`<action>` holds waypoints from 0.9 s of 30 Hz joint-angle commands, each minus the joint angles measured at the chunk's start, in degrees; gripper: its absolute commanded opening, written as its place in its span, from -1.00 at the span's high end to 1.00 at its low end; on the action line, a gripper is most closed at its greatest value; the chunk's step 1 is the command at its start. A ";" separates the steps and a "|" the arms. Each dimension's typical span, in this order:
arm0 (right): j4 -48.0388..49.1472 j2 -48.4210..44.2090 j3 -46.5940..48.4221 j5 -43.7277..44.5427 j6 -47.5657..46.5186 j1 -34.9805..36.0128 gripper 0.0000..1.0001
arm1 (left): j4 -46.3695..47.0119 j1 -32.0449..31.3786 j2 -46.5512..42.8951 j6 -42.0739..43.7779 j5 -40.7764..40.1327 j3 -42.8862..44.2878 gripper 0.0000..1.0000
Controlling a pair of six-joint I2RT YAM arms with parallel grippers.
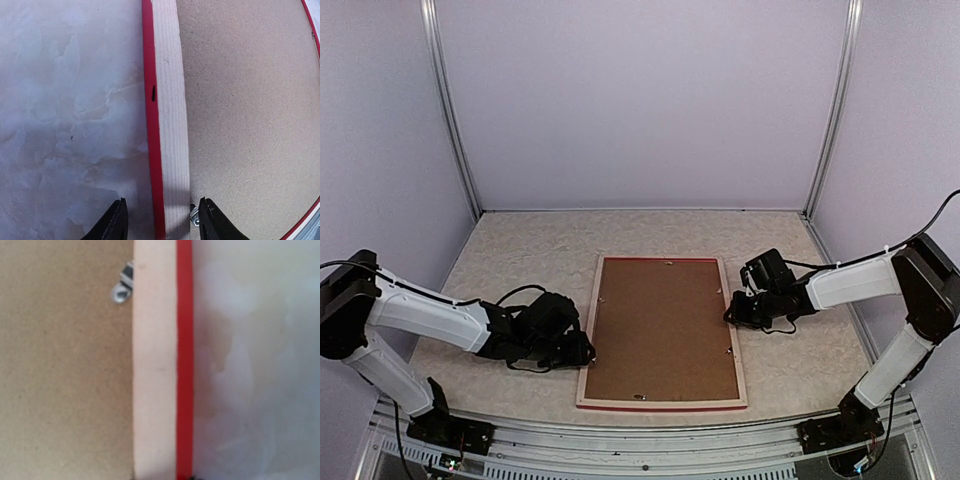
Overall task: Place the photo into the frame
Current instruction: Press the fastener onto the backboard.
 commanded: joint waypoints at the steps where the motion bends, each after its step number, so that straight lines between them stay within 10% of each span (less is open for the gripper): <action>1: -2.88 0.51 -0.59 0.27 -0.33 0.61 0.75 | -6.20 0.49 1.43 0.59 0.23 -0.89 0.01; 27: -2.61 0.77 -0.11 -0.03 -0.87 0.73 0.76 | -20.93 -4.99 6.79 1.53 -9.59 4.33 0.35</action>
